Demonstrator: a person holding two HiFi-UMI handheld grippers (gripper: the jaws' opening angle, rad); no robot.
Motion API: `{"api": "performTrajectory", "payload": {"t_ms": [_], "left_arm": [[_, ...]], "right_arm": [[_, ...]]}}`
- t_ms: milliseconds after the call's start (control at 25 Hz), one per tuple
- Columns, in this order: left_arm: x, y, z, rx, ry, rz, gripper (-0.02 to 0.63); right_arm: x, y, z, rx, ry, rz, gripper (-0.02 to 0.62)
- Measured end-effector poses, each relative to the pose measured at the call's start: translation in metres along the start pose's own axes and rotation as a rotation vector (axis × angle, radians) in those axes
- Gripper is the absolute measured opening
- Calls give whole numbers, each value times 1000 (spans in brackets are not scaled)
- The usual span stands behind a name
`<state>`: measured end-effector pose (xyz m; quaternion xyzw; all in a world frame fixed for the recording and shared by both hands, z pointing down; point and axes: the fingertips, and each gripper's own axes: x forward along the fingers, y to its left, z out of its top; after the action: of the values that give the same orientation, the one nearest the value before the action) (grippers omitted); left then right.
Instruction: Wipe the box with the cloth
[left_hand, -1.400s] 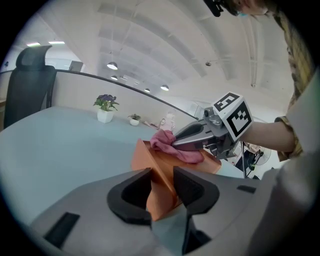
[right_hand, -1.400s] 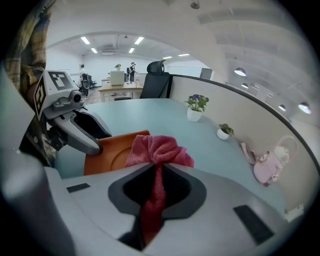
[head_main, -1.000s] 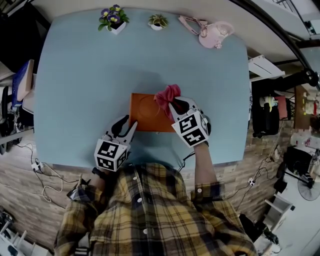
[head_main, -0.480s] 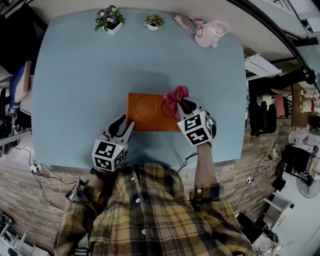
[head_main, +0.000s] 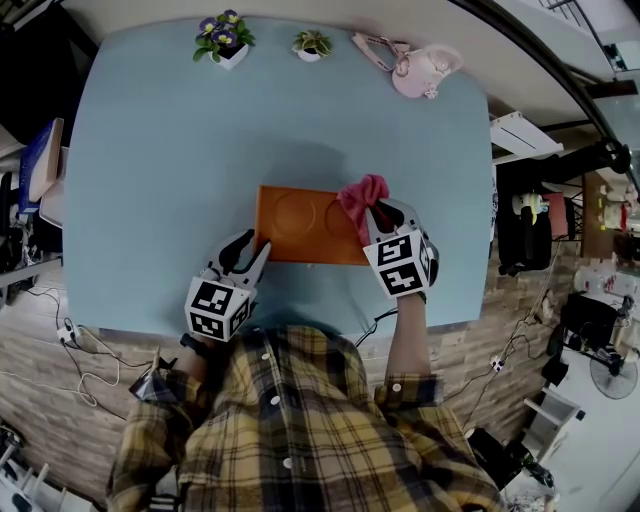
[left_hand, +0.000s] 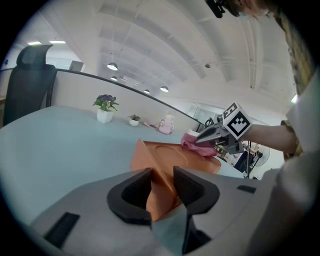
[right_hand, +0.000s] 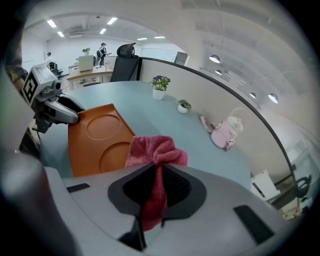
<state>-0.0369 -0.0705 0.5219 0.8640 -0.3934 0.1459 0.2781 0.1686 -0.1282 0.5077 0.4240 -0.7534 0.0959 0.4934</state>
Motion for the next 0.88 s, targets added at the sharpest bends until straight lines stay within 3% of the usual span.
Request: {"api": "performTrajectory", "payload": {"t_ms": [200, 440, 680, 880], "left_arm": [[0, -1, 1, 3, -2, -3, 135], [1, 0, 0, 2, -8, -7, 135], [0, -1, 0, 5, -12, -3, 136], [0, -1, 1, 6, -17, -1, 135]], "right_arm": [[-11, 2, 5, 22, -24, 8, 51], [-34, 25, 35, 59, -178, 85, 51], [-46, 81, 82, 32, -329, 218, 51], [-37, 134, 113, 53, -407, 378, 51]]}}
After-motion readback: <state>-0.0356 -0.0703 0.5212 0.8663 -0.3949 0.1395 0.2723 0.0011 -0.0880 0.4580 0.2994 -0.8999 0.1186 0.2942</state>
